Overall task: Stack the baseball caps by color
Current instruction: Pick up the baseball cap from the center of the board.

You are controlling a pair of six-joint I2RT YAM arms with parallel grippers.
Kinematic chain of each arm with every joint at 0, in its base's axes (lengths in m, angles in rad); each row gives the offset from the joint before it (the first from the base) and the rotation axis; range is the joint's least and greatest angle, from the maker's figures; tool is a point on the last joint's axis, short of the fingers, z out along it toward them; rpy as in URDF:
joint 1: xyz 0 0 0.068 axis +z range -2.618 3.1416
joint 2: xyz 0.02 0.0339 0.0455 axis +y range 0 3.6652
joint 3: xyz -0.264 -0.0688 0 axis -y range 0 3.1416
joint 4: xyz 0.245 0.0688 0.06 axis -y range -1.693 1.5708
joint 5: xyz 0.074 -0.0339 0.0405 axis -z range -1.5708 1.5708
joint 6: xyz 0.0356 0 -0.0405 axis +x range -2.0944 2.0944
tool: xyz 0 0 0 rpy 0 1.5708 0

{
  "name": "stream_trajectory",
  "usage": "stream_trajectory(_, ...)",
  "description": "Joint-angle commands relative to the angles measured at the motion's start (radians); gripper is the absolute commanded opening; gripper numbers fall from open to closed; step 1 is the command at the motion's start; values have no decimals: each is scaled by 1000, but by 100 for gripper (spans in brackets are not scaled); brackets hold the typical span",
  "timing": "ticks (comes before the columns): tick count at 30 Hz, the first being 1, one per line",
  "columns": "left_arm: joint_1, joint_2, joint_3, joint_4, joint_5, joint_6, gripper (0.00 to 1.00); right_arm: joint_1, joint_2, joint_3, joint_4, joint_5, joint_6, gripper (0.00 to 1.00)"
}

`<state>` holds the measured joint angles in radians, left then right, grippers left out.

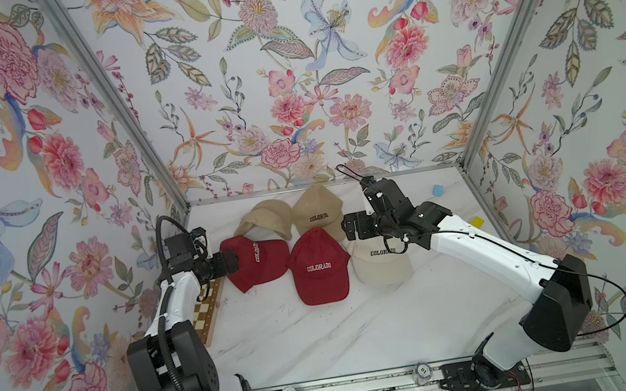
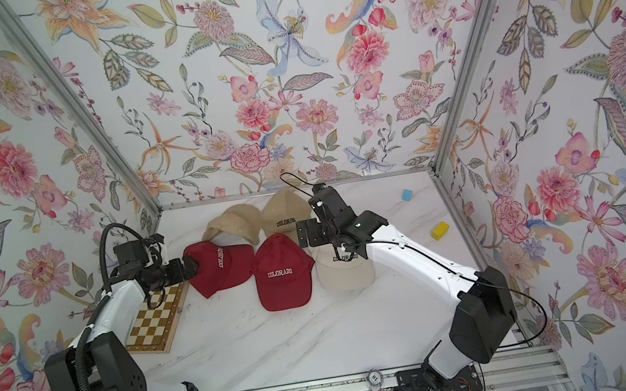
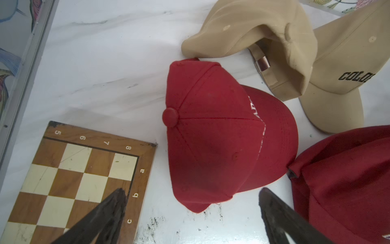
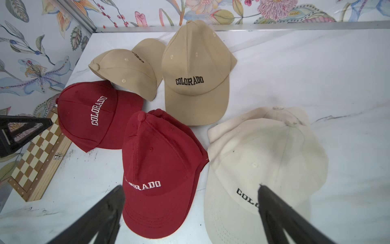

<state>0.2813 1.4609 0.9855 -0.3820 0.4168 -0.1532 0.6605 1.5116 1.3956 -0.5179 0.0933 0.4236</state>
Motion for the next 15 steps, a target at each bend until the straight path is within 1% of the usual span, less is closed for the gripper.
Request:
stream_trajectory(1,33,-1,18,57,73,13,100,-58,-72,-35,16,-55,-47,99)
stream_trajectory(6,34,21,-3,149,102,14,99,-142,-127,-75,15,-116,-73,99)
stream_trajectory(8,35,42,5,157,116,49,100,-165,-146,-86,15,-130,-91,99)
stream_trajectory(10,47,66,15,170,162,78,100,-187,-164,-100,18,-148,-102,99)
stream_trajectory(12,75,95,28,180,243,93,100,-211,-182,-115,18,-170,-109,99)
stream_trajectory(13,87,132,28,191,264,90,100,-220,-189,-122,17,-179,-113,99)
stream_trajectory(15,105,165,32,209,311,98,100,-241,-205,-138,17,-194,-121,99)
